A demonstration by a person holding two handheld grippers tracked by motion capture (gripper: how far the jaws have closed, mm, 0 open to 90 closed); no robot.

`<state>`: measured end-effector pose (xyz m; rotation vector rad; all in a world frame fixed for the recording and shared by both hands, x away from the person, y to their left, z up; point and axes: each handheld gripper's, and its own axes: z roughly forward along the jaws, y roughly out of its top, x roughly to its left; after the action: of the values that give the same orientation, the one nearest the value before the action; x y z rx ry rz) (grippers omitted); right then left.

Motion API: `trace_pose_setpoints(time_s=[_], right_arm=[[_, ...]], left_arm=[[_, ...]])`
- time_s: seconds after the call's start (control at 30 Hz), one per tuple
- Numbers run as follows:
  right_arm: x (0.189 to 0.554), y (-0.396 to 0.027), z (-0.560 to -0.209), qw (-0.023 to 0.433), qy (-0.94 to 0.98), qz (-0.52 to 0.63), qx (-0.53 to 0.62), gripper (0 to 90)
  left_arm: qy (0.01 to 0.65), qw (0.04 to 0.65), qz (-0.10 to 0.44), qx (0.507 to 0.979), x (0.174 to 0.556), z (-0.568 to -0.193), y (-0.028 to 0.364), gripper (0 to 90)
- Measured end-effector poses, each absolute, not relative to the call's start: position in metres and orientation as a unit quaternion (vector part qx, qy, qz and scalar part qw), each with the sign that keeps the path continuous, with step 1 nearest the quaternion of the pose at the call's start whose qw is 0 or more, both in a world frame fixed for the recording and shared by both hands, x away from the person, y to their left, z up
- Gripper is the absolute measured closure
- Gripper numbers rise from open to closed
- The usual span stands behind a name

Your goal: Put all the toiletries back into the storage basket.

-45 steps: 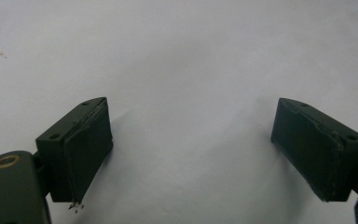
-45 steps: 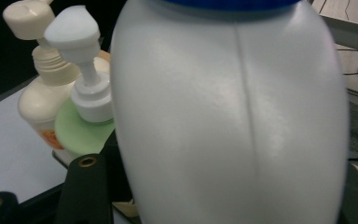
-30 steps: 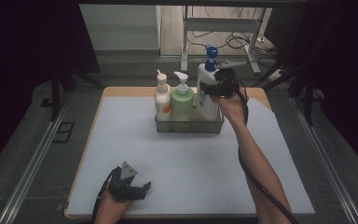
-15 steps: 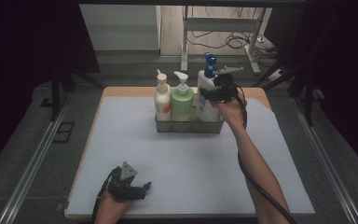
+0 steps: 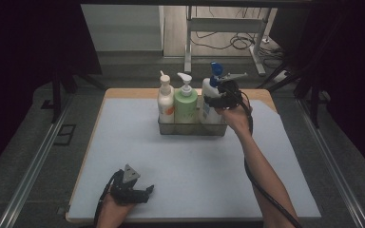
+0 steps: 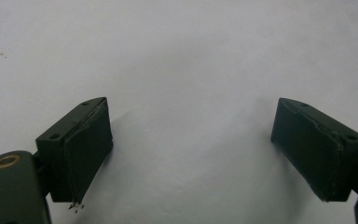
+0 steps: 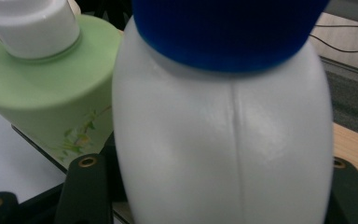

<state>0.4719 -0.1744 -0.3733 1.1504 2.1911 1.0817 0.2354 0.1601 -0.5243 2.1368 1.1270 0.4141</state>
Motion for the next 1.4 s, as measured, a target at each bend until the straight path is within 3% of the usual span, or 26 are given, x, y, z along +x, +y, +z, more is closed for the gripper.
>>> trace_pose_setpoints(time_s=[1.1,1.4], right_arm=[[0.477,-0.177,-0.391,0.198,0.796,0.379,0.429,38.0],[0.472,-0.182,-0.393,0.193,0.794,0.392,0.421,31.8]], left_arm=[[0.433,0.338,0.158,0.820,0.235,-0.524,0.160,12.3],[0.433,0.338,0.159,0.821,0.235,-0.524,0.160,12.3]])
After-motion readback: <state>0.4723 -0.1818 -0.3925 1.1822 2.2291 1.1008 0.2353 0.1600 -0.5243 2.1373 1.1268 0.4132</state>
